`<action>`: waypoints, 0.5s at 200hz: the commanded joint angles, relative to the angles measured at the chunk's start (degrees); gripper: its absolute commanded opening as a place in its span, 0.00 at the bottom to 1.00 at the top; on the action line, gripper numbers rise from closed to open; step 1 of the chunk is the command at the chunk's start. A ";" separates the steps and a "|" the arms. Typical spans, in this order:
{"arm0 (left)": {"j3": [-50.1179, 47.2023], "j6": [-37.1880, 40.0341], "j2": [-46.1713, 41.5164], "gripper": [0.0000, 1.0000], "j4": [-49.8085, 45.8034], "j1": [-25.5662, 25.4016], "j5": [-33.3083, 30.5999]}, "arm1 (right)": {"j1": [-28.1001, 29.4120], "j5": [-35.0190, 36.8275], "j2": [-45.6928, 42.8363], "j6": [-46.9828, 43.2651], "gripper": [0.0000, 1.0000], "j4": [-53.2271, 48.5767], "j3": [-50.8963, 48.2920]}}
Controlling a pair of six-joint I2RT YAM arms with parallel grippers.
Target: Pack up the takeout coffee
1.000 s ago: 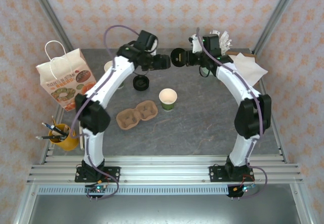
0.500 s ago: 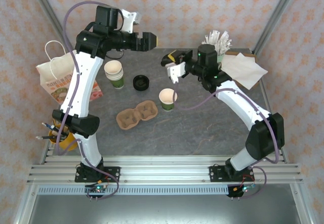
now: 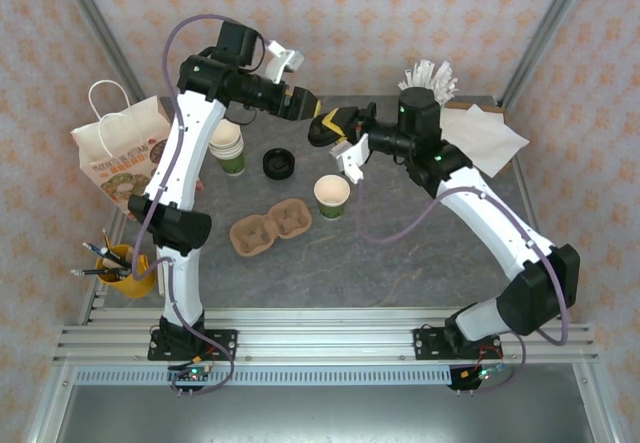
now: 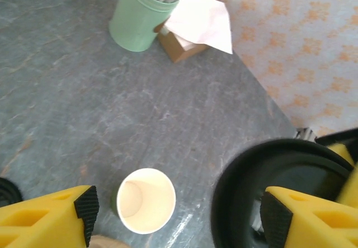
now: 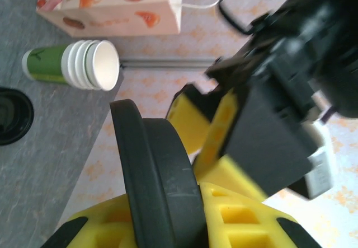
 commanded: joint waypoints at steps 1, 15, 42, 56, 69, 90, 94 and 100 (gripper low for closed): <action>2.22 2.34 -0.14 0.75 -5.54 0.40 5.09 | 0.49 -4.10 -1.14 3.20 0.00 1.94 -0.35; 0.34 3.70 -0.76 0.72 -6.64 0.42 4.58 | 0.49 -4.83 -1.19 2.70 0.00 1.06 0.27; -0.80 4.77 -0.74 0.53 -7.23 0.39 7.28 | 0.57 -6.73 -1.39 -1.51 0.00 -6.81 3.08; -0.80 6.28 -0.55 0.54 -8.92 0.39 11.72 | 0.58 -5.99 -1.00 -5.04 0.00 -12.07 4.54; -1.00 9.77 -0.78 0.54 -12.12 0.44 13.62 | 0.58 -4.79 -0.91 -5.74 0.00 -12.21 4.25; -4.11 12.11 -2.73 0.59 -13.10 0.67 13.48 | 0.58 -3.57 -0.24 -6.53 0.00 -11.95 4.35; -4.84 12.10 -3.17 0.61 -12.79 0.78 13.29 | 0.58 -3.52 -0.16 -6.64 0.00 -11.95 4.42; -5.69 12.12 -3.73 0.62 -12.44 0.92 13.27 | 0.58 -3.56 0.10 -7.03 0.00 -12.10 4.63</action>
